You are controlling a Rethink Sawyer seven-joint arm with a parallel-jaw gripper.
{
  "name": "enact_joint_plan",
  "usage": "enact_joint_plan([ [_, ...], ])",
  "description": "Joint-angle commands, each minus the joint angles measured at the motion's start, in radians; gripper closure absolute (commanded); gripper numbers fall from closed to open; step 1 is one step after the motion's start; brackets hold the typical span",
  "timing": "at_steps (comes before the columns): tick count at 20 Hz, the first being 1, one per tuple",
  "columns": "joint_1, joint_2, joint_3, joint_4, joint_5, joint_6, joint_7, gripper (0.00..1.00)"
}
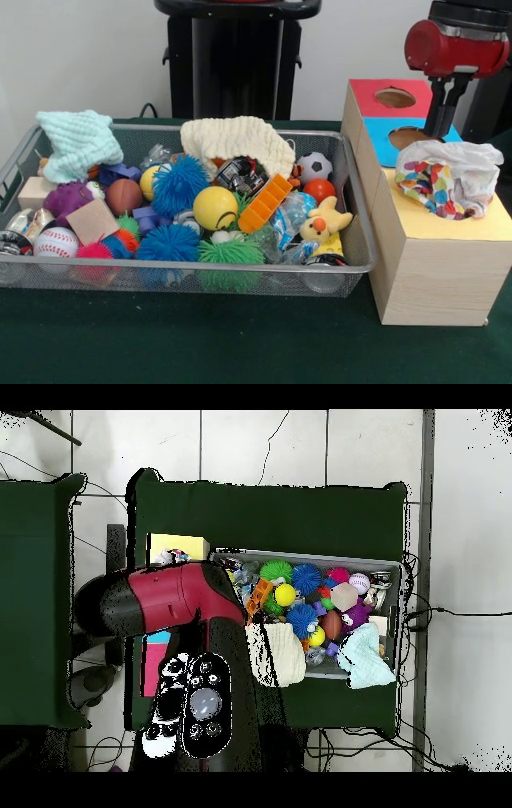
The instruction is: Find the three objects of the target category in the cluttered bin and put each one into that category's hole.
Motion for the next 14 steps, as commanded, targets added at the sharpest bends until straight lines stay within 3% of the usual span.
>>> enact_joint_plan([
  [1, 0.000, 0.062, 0.076, 0.087, -0.039, -0.071, 0.072, 1.00],
  [14, 0.004, 0.089, 0.068, 0.076, -0.042, -0.103, 0.073, 1.00],
])
